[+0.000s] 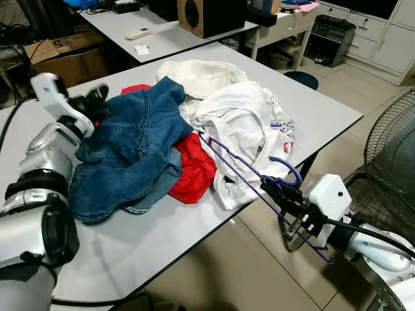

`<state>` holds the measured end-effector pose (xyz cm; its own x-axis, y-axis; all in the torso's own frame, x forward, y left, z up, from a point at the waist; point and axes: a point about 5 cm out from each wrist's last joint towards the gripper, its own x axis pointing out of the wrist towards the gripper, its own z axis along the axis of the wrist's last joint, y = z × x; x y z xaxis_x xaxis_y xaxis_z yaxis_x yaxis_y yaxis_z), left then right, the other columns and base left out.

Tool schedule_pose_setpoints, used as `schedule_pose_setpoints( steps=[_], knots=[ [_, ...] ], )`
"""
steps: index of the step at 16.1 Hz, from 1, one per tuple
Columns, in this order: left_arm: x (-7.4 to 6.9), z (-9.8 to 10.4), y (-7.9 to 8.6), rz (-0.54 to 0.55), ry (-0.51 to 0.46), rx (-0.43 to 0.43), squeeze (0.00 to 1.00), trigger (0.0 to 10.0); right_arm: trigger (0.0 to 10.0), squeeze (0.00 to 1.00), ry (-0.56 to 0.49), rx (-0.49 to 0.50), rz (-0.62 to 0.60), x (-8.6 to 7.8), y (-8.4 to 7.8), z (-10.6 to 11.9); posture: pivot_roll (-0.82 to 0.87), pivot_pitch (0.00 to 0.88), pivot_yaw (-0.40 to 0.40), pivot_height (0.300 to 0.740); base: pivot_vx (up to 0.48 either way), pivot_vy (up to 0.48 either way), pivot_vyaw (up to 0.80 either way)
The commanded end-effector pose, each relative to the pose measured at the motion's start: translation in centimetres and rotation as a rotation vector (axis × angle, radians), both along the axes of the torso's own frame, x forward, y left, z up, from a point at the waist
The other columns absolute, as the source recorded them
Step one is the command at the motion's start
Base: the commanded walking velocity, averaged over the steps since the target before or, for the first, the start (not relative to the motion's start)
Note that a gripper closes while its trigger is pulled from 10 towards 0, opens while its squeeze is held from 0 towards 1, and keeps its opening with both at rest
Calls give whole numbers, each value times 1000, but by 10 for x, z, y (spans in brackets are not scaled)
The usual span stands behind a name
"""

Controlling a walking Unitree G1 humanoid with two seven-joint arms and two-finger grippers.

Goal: Hang hanger

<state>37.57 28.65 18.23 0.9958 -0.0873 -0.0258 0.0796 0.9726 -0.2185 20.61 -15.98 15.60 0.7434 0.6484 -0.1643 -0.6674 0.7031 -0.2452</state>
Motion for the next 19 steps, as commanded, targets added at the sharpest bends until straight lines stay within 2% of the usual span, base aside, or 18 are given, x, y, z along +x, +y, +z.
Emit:
schedule_pose_setpoints(
  steps=[1,2,3,7,10,14,18,19],
  knots=[
    [-7,-4,19,114,52,82,0,10000,10000,0,-3,-4,4,1,-1,0,-48,0,42,740,0,0,0],
    [-12,-7,30,187,75,115,1000,10000,10000,0,-2,-4,6,1,-1,0,-48,0,42,740,0,0,0],
    [-13,-8,32,196,83,124,1000,10000,10000,0,-2,-4,6,1,-1,0,-48,0,42,740,0,0,0],
    [-21,-33,31,207,152,90,1000,10000,10000,0,8,3,2,2,3,-3,-49,0,39,740,0,0,0],
    [-24,-41,30,237,133,15,1000,10000,10000,0,21,13,12,0,8,-5,-55,0,22,740,0,0,0],
    [-32,-54,31,296,107,-21,1000,10000,10000,0,31,7,37,-2,5,2,-111,0,-15,740,0,0,0],
    [-32,-65,19,201,126,-57,1000,10000,10000,0,60,-25,80,-9,1,10,-162,0,-60,740,0,0,0],
    [-33,-70,17,204,160,-18,1000,10000,10000,0,69,-35,91,-11,0,11,-172,0,-69,740,0,0,0]
  ],
)
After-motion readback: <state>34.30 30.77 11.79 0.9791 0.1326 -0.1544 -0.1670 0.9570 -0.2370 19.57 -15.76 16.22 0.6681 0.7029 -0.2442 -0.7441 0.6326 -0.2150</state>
